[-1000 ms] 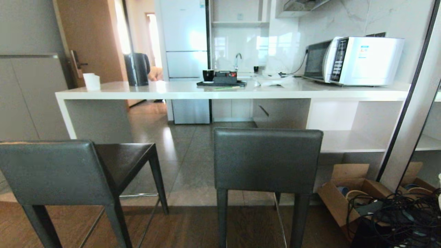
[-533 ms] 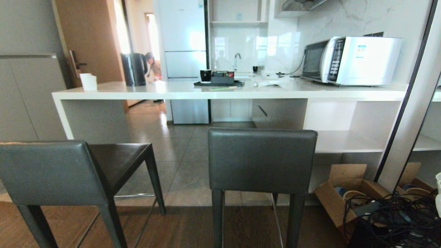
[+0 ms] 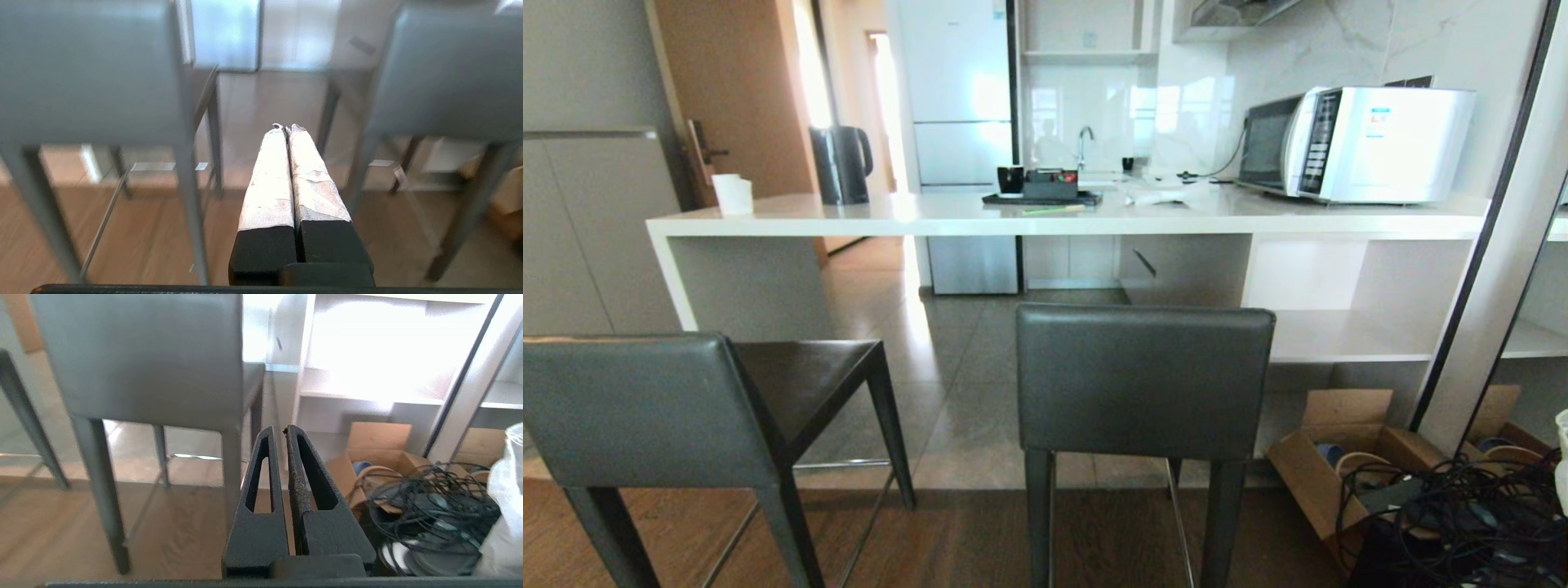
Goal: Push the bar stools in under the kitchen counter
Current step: Push the gray chair back under the dining table
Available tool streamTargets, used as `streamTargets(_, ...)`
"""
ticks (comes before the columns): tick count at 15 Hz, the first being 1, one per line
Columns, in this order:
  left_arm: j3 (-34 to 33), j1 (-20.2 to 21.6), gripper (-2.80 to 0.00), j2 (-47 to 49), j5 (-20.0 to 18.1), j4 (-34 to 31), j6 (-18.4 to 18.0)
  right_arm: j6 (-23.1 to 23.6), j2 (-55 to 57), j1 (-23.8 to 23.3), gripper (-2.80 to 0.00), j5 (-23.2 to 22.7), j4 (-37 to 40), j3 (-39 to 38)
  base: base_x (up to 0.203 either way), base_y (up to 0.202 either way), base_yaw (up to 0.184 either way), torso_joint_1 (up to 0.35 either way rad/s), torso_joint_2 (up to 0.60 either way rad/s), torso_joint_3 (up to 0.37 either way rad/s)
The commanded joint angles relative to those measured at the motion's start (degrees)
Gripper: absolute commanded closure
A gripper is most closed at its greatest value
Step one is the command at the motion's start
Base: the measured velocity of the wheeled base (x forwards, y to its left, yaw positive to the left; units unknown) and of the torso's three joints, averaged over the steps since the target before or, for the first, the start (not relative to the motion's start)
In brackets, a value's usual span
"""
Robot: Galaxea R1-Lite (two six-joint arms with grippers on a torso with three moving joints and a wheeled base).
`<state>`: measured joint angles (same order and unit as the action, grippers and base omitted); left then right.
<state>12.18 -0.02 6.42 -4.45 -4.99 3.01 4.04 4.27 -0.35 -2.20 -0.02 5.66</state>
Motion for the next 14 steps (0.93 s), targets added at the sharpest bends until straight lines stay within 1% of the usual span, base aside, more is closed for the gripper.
streamTargets(1, 3.8, -0.4, 0.0, 12.2, -1.0, 2.9, 0.3, -1.5, 11.3, 0.1, 0.0, -0.3, -1.4, 4.5, 0.0, 0.0, 0.0, 0.0, 0.0, 0.0)
streamTargets(3, 6.3, -1.4, 0.0, 28.0, -2.6, 13.9, 0.6, -3.5, 26.5, 0.1, 0.0, -0.6, -7.5, 9.7, 0.0, 0.0, 0.0, 0.0, 0.0, 0.0)
streamTargets(7, 11.7, -4.3, 0.0, 60.6, -3.4, 39.3, 0.8, -4.5, 55.7, 0.2, 0.0, -0.7, -26.3, 18.3, 0.0, 0.0, 0.0, 0.0, 0.0, 0.0)
streamTargets(9, 15.5, -6.5, 0.0, 73.9, -3.5, 49.3, 0.8, -4.9, 67.3, 0.2, 0.0, -0.7, -34.5, 21.6, 0.0, 0.0, 0.0, 0.0, 0.0, 0.0)
streamTargets(11, 19.8, -9.0, 0.0, 84.4, -3.5, 55.4, 0.8, -5.2, 76.9, 0.2, 0.0, -0.7, -41.8, 24.4, 0.0, 0.0, 0.0, 0.0, 0.0, 0.0)
streamTargets(14, 27.3, -13.2, 0.0, 97.7, -3.6, 60.2, 0.6, -5.4, 90.8, 0.2, 0.0, -0.4, -53.2, 28.5, 0.0, 0.0, 0.0, 0.0, 0.0, 0.0)
